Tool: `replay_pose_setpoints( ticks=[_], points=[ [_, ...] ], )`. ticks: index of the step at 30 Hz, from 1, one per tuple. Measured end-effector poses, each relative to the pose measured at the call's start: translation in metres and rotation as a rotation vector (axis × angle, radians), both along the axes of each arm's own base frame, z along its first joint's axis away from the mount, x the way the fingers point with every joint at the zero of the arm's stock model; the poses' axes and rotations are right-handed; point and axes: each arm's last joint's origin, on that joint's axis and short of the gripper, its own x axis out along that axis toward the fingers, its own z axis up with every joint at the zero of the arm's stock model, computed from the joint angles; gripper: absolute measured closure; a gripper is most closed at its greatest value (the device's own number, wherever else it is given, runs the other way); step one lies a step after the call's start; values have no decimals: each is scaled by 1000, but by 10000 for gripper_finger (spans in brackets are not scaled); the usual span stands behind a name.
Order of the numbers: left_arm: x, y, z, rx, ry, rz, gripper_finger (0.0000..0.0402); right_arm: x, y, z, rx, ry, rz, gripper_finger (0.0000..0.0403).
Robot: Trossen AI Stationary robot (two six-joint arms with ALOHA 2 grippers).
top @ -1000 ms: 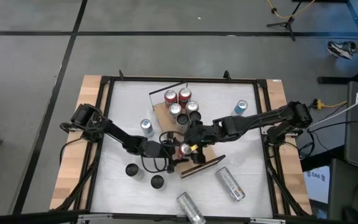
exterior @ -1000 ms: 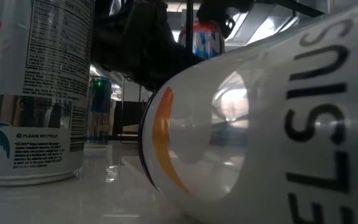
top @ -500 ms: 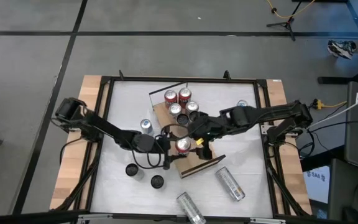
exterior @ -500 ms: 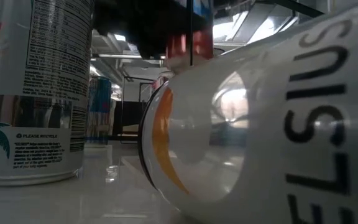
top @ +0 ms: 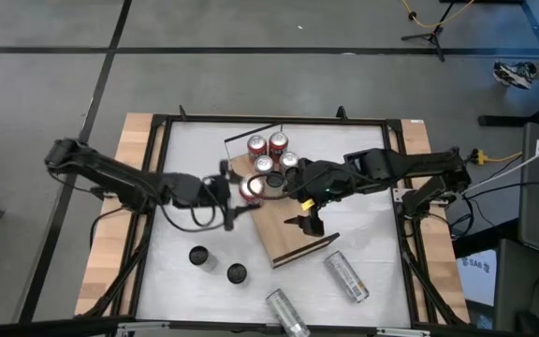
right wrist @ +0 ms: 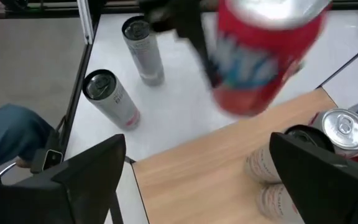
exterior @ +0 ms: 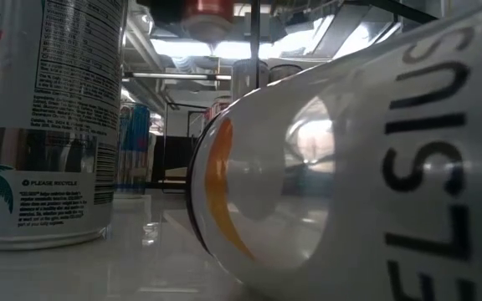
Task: Place canned beverage on shelf
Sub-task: Align the orange soda can with the other orange soda can
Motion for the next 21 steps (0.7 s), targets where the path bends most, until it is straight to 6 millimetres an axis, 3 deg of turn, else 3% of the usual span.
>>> replay_pose_setpoints(
  ticks=[4, 7, 15, 21],
  points=[
    [-18, 19, 15, 5, -3, 49, 117, 0, 0, 0, -4, -2, -5, 10],
    [-25, 35, 15, 4, 51, 60, 117, 1, 0, 1, -1, -22, -6, 10],
    [-31, 80, -22, -47, 139, 89, 117, 2, 0, 2, 1, -32, -7, 10],
    [-43, 106, -28, -72, 54, 82, 117, 2, 0, 2, -1, -33, -7, 10]
  ],
)
